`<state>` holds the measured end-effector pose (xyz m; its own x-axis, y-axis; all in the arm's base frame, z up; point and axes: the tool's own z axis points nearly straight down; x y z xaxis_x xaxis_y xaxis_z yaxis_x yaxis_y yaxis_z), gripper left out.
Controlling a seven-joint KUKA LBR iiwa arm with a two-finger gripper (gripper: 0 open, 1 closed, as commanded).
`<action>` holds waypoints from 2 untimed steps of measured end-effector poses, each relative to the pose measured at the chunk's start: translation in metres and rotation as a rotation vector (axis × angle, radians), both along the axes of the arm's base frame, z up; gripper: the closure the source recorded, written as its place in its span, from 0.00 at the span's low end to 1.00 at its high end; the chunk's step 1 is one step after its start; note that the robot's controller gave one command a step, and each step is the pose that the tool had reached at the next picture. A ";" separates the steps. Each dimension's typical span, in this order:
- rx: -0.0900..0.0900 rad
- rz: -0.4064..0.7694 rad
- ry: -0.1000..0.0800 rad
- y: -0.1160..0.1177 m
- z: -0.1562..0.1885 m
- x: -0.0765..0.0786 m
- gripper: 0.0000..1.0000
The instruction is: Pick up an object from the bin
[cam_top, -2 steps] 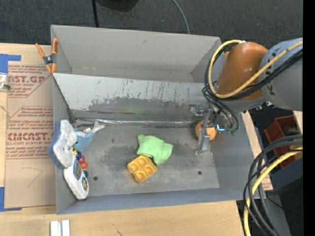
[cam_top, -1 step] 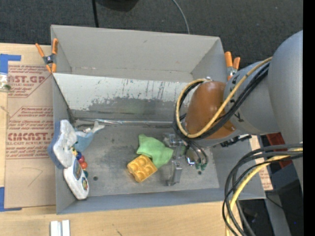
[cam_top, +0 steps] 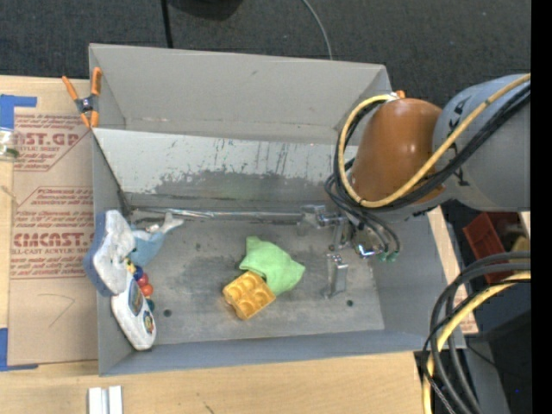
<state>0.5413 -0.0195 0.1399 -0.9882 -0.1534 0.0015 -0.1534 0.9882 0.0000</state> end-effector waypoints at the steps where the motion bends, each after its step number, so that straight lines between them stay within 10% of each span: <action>1: 0.003 0.015 0.002 0.066 -0.032 -0.014 0.00; 2: 0.002 0.253 -0.001 0.080 -0.064 -0.017 0.00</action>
Offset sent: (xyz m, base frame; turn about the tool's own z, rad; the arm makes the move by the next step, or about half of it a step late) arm -0.0176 0.0749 -0.0699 -0.2644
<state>0.5243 0.0601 0.0762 -0.9182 -0.3962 0.0002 -0.3962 0.9182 0.0017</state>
